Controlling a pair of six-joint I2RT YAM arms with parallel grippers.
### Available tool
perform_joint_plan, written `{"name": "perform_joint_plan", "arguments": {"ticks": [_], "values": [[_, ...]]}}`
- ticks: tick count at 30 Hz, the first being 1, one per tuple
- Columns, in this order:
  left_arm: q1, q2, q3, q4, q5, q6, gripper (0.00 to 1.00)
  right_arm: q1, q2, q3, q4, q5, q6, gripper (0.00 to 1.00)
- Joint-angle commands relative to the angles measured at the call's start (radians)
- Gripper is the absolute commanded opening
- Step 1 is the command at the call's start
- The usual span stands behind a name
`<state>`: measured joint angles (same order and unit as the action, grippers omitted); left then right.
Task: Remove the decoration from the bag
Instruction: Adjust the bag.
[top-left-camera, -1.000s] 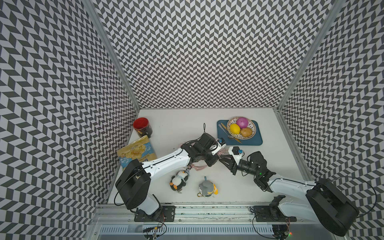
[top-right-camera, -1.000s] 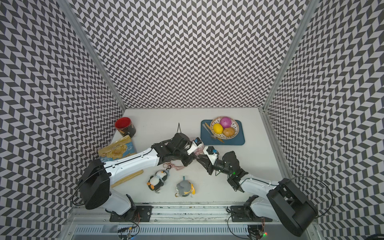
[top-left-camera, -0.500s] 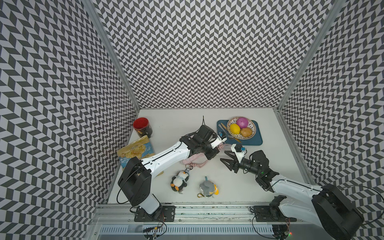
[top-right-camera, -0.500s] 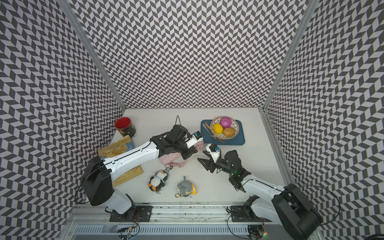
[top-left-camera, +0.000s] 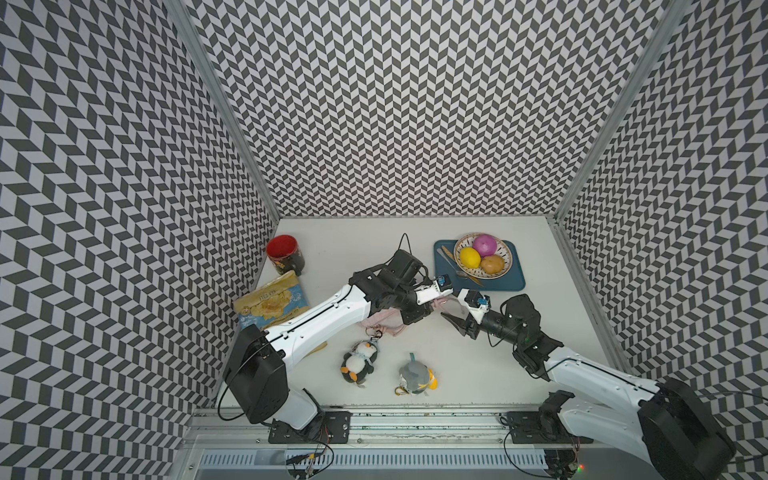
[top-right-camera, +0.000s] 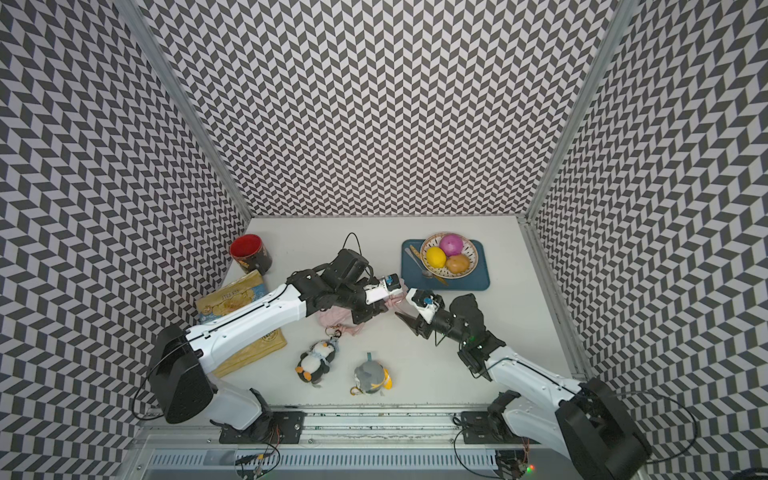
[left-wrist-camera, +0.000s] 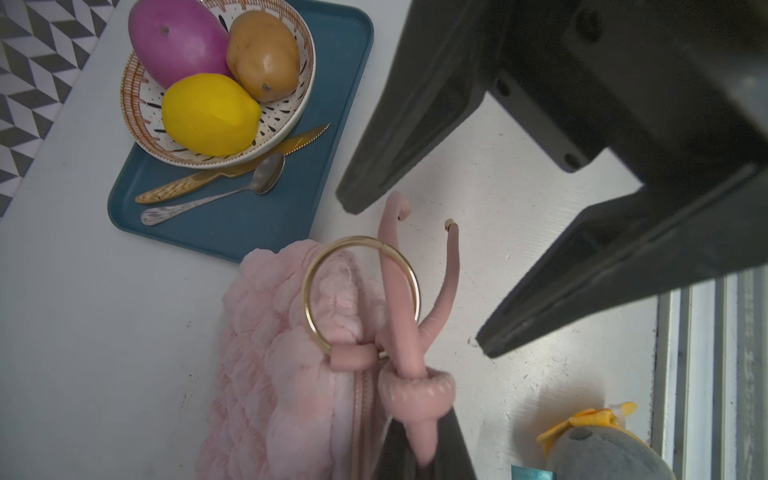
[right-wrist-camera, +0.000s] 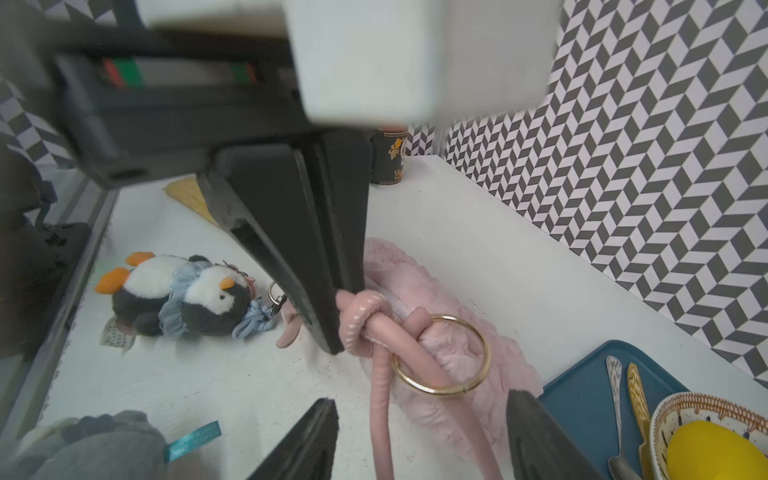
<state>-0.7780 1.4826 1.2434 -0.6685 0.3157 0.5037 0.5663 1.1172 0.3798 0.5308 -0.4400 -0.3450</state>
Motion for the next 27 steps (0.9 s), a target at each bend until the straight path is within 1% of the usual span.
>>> {"name": "perform_joint_plan", "arguments": {"ticks": [1,2,5,7,8,9,10,12,13,14,15,18,22,23,25,27], "values": [[0.000,-0.067,-0.008,0.005,0.080,0.063,0.00,0.008,0.033,0.052,0.047,-0.073,-0.108,0.68],[-0.001,-0.072,-0.007,0.004,0.092,0.068,0.00,0.017,0.050,0.062,0.054,-0.088,-0.117,0.68],[-0.003,-0.085,-0.005,0.001,0.116,0.085,0.00,0.046,0.095,0.087,0.056,-0.078,-0.149,0.68],[-0.003,-0.093,-0.012,0.013,0.138,0.101,0.00,0.053,0.120,0.100,0.058,-0.078,-0.153,0.66],[-0.003,-0.096,-0.019,0.026,0.135,0.102,0.00,0.053,0.126,0.108,0.049,-0.087,-0.148,0.63],[-0.002,-0.097,-0.024,0.041,0.125,0.102,0.00,0.053,0.127,0.115,0.042,-0.091,-0.132,0.57],[-0.003,-0.095,-0.027,0.052,0.111,0.099,0.03,0.053,0.125,0.117,0.044,-0.095,-0.111,0.46],[-0.002,-0.092,-0.026,0.076,0.078,0.081,0.10,0.053,0.121,0.111,0.064,-0.109,-0.076,0.25],[-0.001,-0.090,-0.028,0.087,0.058,0.070,0.16,0.053,0.119,0.106,0.075,-0.103,-0.058,0.18],[-0.001,-0.091,-0.030,0.102,0.033,0.052,0.23,0.051,0.117,0.097,0.085,-0.096,-0.044,0.14],[0.000,-0.094,-0.033,0.114,0.004,0.034,0.31,0.047,0.114,0.086,0.101,-0.088,-0.027,0.13],[0.000,-0.105,-0.044,0.138,-0.109,-0.046,0.48,0.030,0.109,0.057,0.152,-0.084,0.037,0.08],[0.001,-0.144,-0.071,0.136,-0.200,-0.157,0.69,0.018,0.121,0.033,0.175,-0.080,0.111,0.07],[0.001,-0.162,-0.087,0.128,-0.244,-0.208,0.71,0.012,0.126,0.029,0.183,-0.082,0.140,0.07],[0.002,-0.184,-0.111,0.104,-0.278,-0.287,0.72,0.004,0.131,0.013,0.201,-0.092,0.171,0.07],[0.002,-0.206,-0.152,0.083,-0.341,-0.391,0.76,-0.009,0.132,-0.003,0.230,-0.090,0.206,0.06]]}}
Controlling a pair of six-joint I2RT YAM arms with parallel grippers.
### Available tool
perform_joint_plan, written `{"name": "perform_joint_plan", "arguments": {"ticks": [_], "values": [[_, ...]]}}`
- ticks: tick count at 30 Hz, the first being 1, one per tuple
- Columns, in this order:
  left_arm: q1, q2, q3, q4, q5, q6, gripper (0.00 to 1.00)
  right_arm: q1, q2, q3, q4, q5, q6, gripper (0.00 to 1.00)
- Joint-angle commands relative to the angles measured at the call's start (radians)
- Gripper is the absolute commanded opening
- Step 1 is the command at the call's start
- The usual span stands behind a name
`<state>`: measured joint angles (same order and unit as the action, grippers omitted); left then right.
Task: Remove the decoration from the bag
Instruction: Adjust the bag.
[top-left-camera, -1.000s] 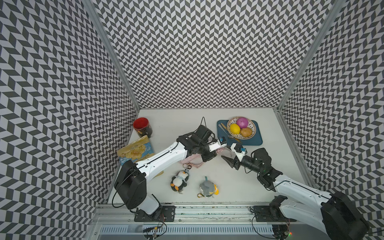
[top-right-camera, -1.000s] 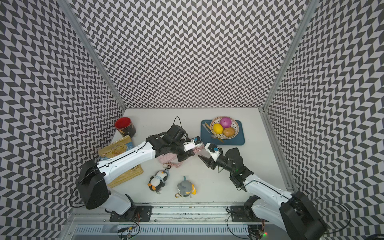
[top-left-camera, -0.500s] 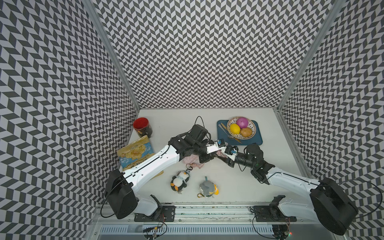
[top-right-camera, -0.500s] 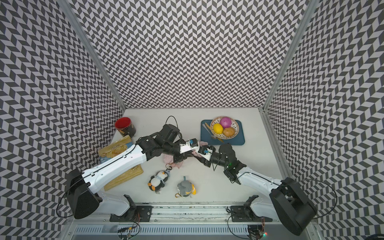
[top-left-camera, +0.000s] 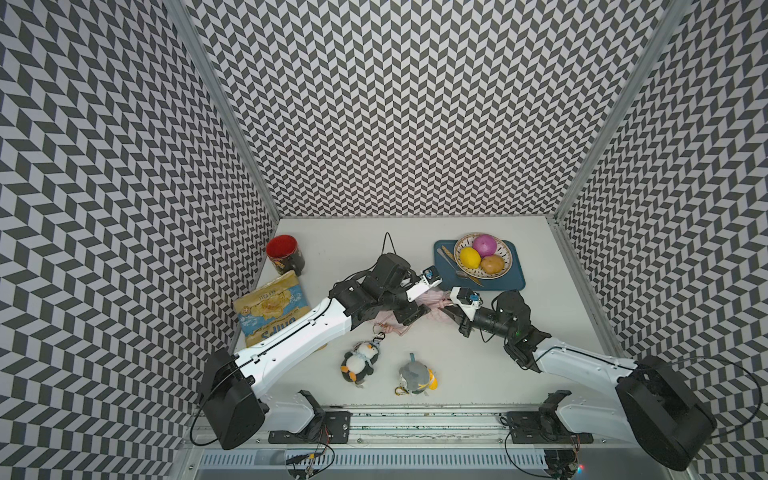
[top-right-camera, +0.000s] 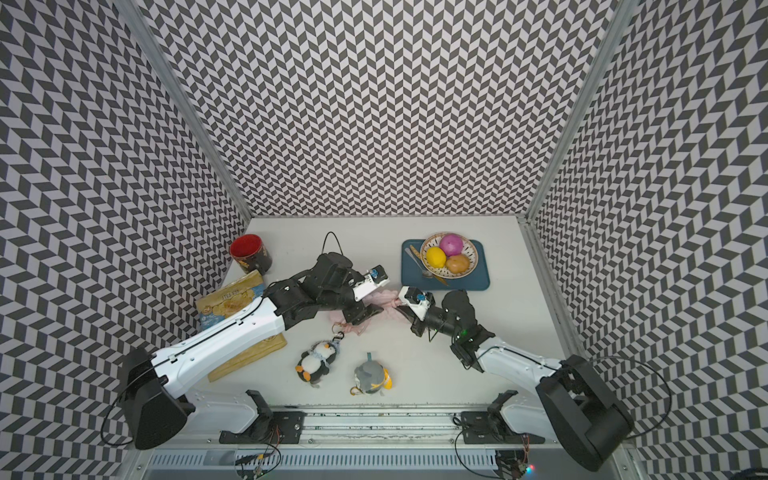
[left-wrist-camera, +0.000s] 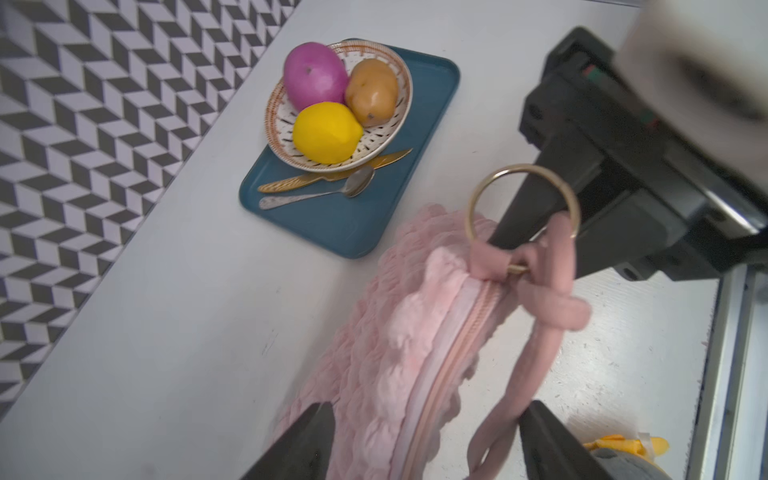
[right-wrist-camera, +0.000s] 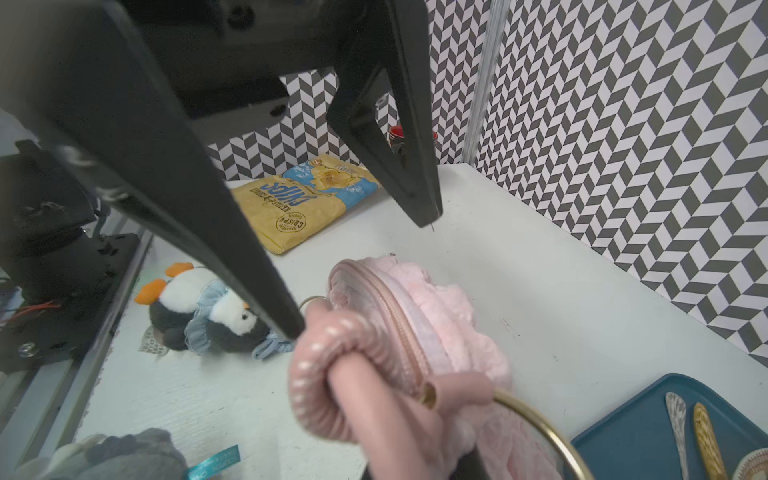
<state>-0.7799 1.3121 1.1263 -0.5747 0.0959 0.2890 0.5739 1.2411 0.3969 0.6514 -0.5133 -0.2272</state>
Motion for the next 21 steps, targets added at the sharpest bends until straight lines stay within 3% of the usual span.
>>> {"name": "perform_joint_plan", "arguments": {"ticks": [1,7,10,13,17,21], "values": [[0.004,-0.044,-0.056,-0.024,-0.152,-0.228,0.76,-0.025,0.006,-0.021,0.108,-0.020,0.097,0.06],[0.019,-0.142,-0.164,-0.039,-0.235,-0.587,0.80,-0.055,-0.008,-0.043,0.120,-0.018,0.147,0.06],[0.071,-0.205,-0.277,0.011,-0.156,-0.759,0.79,-0.055,-0.006,-0.048,0.119,-0.019,0.153,0.06],[0.112,-0.268,-0.378,0.035,-0.140,-0.860,0.78,-0.058,-0.010,-0.064,0.135,-0.018,0.164,0.06],[0.189,-0.372,-0.511,0.196,-0.014,-0.960,0.75,-0.063,-0.007,-0.070,0.145,-0.019,0.174,0.06],[0.228,-0.357,-0.591,0.312,0.087,-1.016,0.71,-0.065,-0.002,-0.072,0.155,-0.022,0.180,0.06]]}}
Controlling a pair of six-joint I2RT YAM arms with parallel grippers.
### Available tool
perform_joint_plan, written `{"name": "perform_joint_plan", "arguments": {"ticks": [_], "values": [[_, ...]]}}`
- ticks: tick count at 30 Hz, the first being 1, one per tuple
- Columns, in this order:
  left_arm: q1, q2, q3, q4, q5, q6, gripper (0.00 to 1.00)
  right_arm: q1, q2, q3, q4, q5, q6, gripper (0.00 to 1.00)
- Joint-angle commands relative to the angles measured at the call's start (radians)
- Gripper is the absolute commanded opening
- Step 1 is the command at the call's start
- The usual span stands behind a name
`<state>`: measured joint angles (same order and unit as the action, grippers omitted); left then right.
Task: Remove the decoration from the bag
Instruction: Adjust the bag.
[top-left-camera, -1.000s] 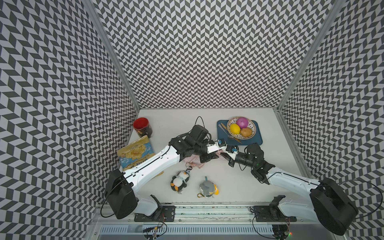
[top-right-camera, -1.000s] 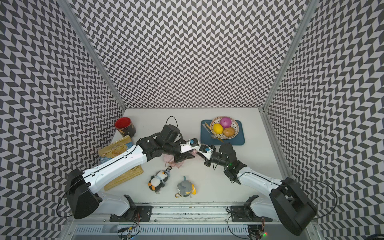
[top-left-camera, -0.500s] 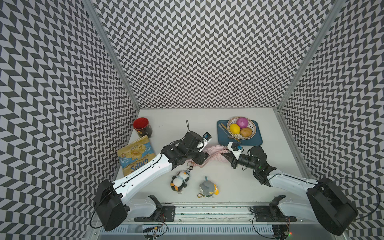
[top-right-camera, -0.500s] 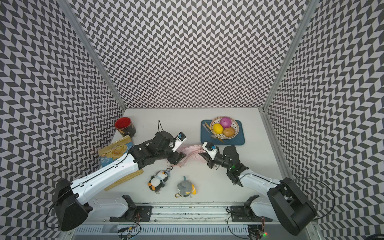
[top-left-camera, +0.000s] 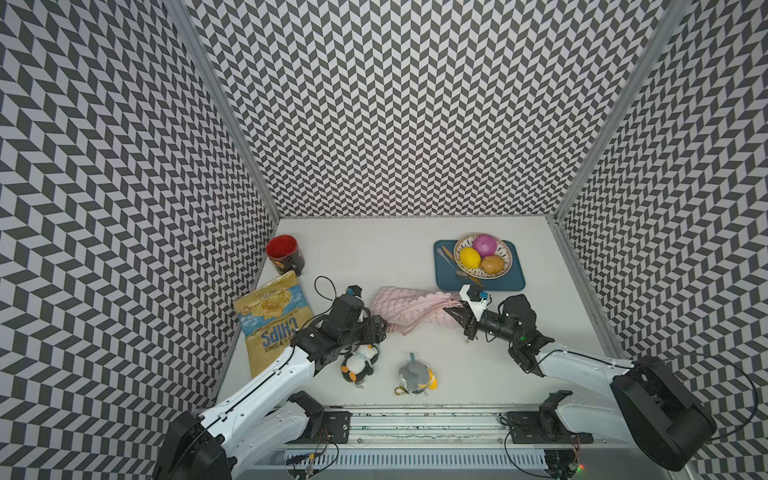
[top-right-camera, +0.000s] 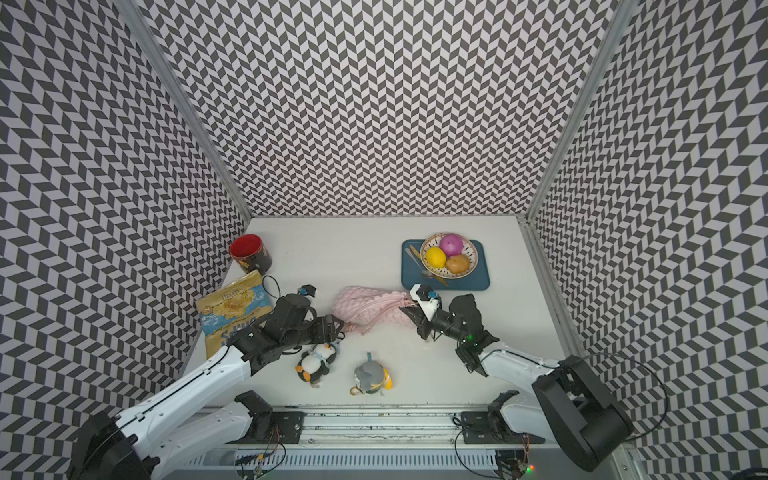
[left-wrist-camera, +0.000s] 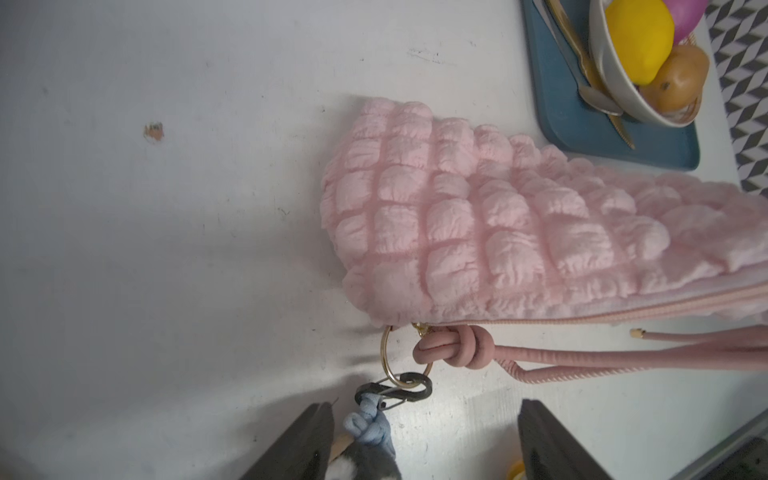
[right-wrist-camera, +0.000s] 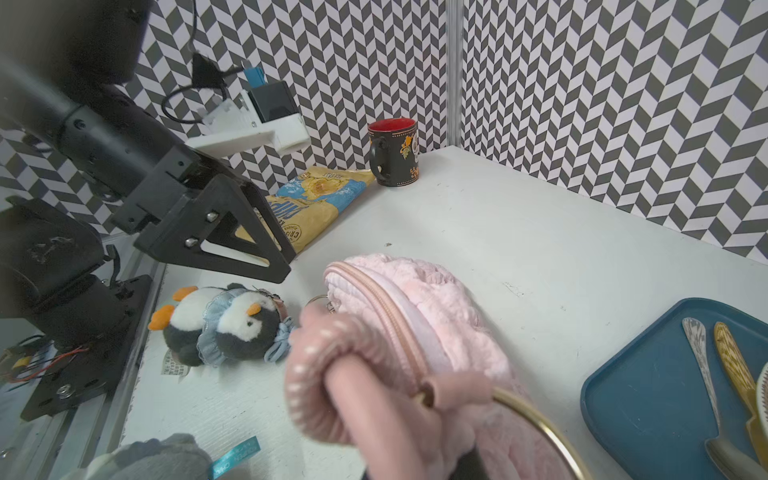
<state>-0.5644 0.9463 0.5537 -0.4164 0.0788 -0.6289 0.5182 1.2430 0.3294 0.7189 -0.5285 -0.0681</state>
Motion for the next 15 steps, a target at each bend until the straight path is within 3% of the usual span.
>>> {"name": "perform_joint_plan", "arguments": {"ticks": [1,6,15], "values": [[0.017,0.027,-0.026,0.147,0.095,-0.100,0.69,-0.010,-0.004,-0.004,0.088,-0.006,0.021,0.06],[0.057,0.073,-0.112,0.283,0.178,-0.133,0.58,-0.013,-0.002,-0.010,0.098,-0.007,0.026,0.06],[0.089,0.147,-0.150,0.360,0.204,-0.103,0.26,-0.017,0.008,-0.022,0.117,-0.019,0.034,0.06]]}}
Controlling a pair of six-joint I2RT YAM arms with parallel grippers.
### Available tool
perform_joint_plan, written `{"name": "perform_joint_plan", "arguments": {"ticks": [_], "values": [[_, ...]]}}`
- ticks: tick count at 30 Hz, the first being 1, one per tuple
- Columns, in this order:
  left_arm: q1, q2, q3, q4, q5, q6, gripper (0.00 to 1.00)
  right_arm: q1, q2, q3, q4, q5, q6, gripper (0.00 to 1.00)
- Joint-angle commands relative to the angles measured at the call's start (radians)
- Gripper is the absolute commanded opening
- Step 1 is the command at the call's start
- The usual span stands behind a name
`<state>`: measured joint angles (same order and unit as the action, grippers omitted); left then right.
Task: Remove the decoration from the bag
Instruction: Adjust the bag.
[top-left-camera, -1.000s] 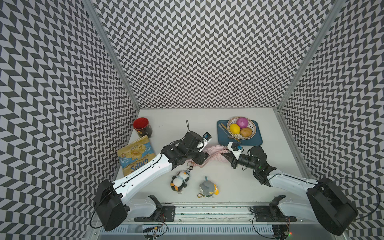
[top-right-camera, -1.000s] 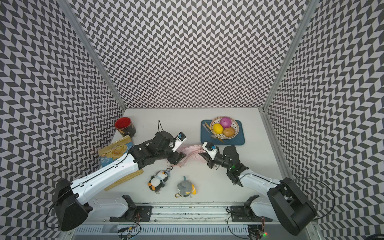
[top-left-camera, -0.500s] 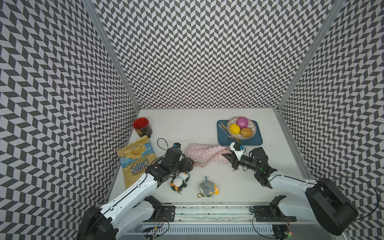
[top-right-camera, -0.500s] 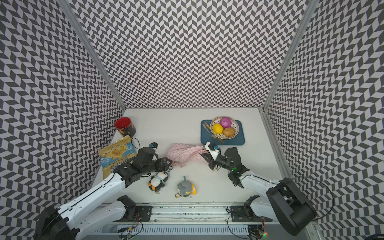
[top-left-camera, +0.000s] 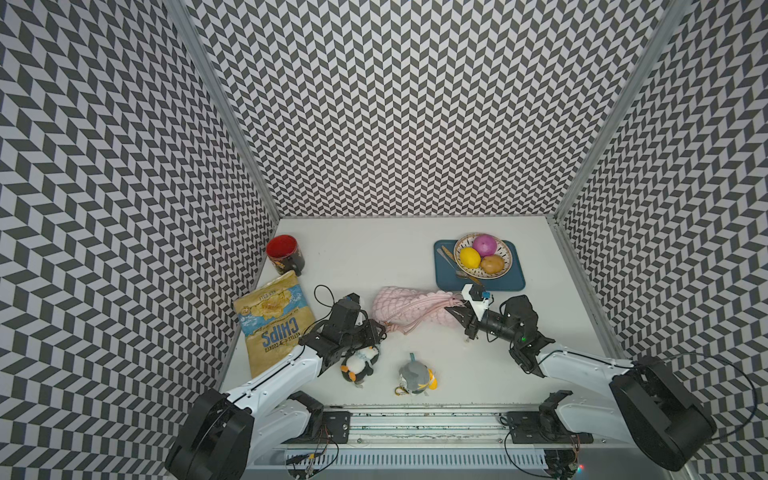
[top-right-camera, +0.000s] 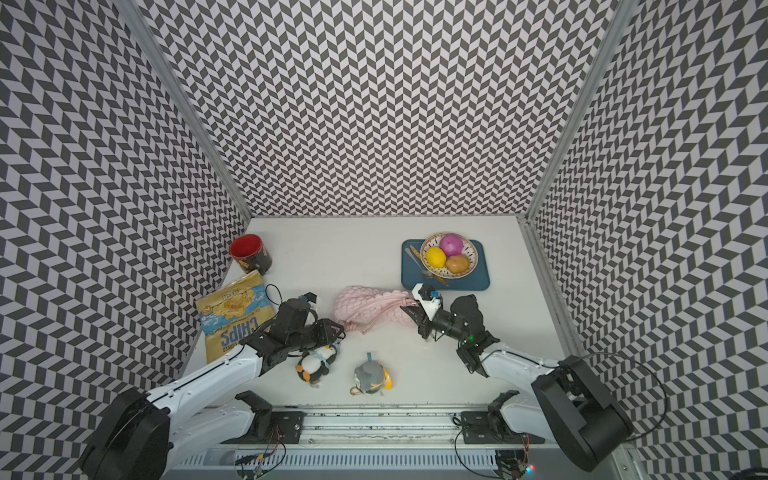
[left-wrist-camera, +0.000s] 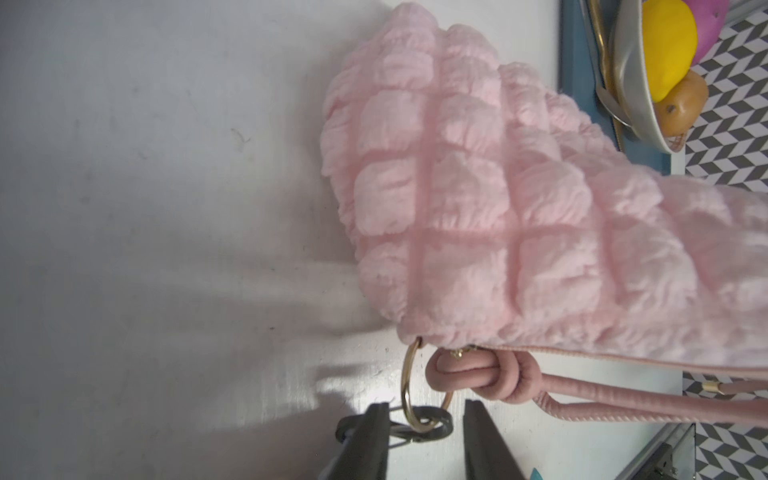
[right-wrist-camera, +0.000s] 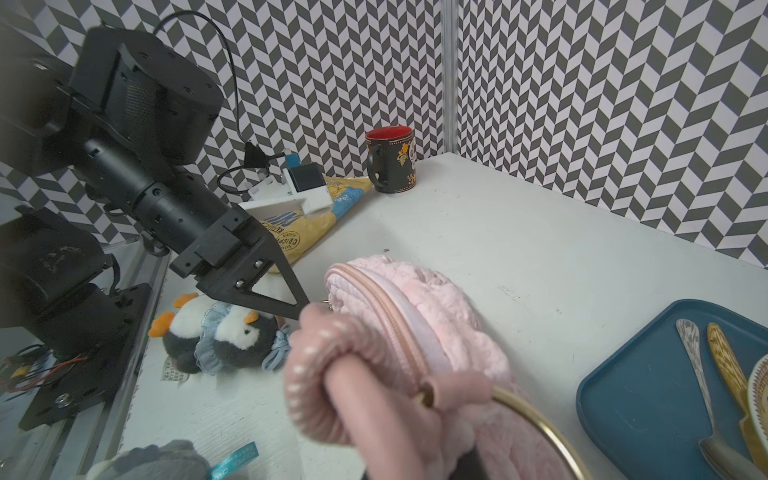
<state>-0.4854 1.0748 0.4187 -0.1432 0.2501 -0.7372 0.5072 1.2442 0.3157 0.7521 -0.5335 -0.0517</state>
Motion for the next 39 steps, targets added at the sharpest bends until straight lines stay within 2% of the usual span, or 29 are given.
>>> {"name": "perform_joint_plan", "arguments": {"ticks": [1,3,6,14,17,18,24,32,39], "values": [[0.012,0.025,-0.015,0.094,0.036,0.009,0.24,-0.005,0.006,-0.010,0.083,-0.014,0.018,0.06],[0.020,0.030,-0.018,0.106,0.040,0.015,0.18,-0.007,0.006,-0.013,0.082,-0.016,0.016,0.06],[0.030,0.033,-0.018,0.111,0.047,0.025,0.14,-0.006,0.007,-0.015,0.085,-0.022,0.021,0.06],[0.060,0.063,-0.047,0.137,0.075,0.049,0.14,-0.007,0.000,-0.021,0.082,-0.023,0.025,0.06],[0.066,0.068,-0.040,0.143,0.087,0.059,0.01,-0.006,0.000,-0.022,0.080,-0.019,0.024,0.06],[0.067,0.067,-0.033,0.140,0.091,0.062,0.00,-0.007,0.002,-0.022,0.076,-0.015,0.024,0.06],[0.070,0.016,0.030,0.075,0.103,0.073,0.00,-0.007,0.006,-0.015,0.050,0.014,0.021,0.09],[0.082,-0.034,0.111,0.041,0.205,0.029,0.00,-0.009,-0.029,0.028,-0.116,0.137,0.015,0.50],[0.107,-0.038,0.209,0.028,0.302,-0.023,0.00,-0.009,-0.125,0.134,-0.456,0.306,0.010,0.64]]}}
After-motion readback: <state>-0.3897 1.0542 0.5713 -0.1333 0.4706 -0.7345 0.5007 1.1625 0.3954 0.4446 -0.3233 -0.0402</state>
